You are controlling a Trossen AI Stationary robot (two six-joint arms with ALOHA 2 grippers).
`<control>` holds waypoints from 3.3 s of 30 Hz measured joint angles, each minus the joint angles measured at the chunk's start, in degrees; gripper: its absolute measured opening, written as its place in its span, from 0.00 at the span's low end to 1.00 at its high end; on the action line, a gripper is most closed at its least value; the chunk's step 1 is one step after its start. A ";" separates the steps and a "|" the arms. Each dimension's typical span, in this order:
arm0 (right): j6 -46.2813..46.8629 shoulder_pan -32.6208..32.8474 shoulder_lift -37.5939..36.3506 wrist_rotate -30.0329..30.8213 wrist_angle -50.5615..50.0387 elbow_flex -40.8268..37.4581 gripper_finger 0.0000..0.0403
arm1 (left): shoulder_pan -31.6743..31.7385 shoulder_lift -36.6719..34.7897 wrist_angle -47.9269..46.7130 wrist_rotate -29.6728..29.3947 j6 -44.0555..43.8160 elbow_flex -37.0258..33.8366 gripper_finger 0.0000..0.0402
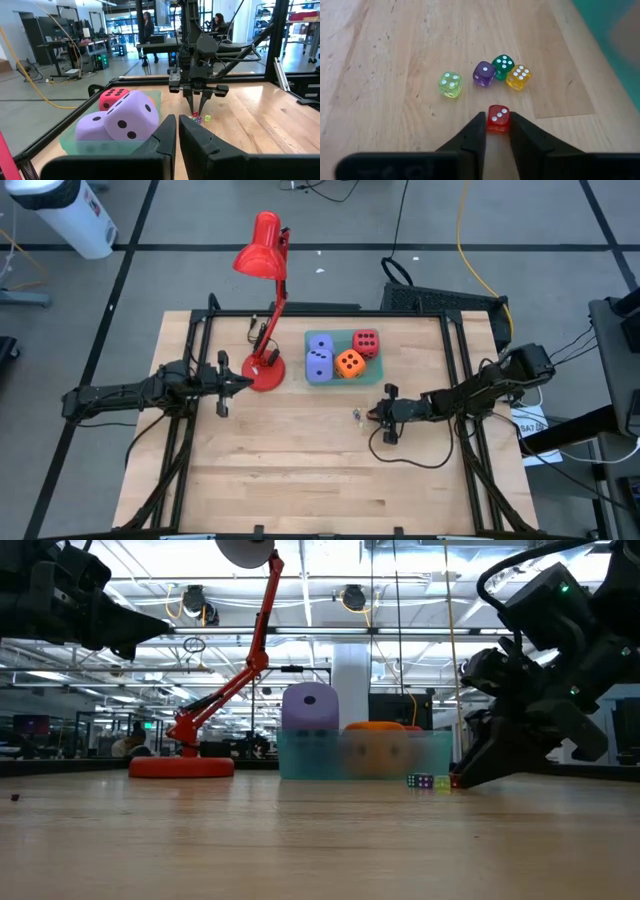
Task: Pick & Place Dice
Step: Put the red die into the green bin, then put the light green die into the green bin
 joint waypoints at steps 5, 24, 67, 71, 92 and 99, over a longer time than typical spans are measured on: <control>-1.74 0.03 0.07 0.15 3.01 0.00 0.09 | 0.00 0.00 0.00 0.00 0.00 0.00 0.08; -14.58 1.13 -13.67 6.50 -17.64 14.80 0.11 | 0.00 0.02 -0.18 0.02 -0.02 0.00 0.08; -10.56 -31.78 4.44 -8.86 -62.81 39.12 0.11 | 0.00 0.02 -0.24 0.00 0.02 0.00 0.08; -10.96 -32.54 7.49 -9.12 -62.27 39.25 0.11 | -0.02 0.02 -0.26 0.00 0.00 0.00 0.08; -12.38 -32.11 6.97 -8.59 -61.19 39.04 0.51 | -0.01 0.01 -0.24 0.00 0.00 0.00 0.08; -12.17 -30.71 -3.80 -8.68 -60.20 39.01 0.57 | -0.01 0.02 -0.25 0.00 0.00 0.00 0.08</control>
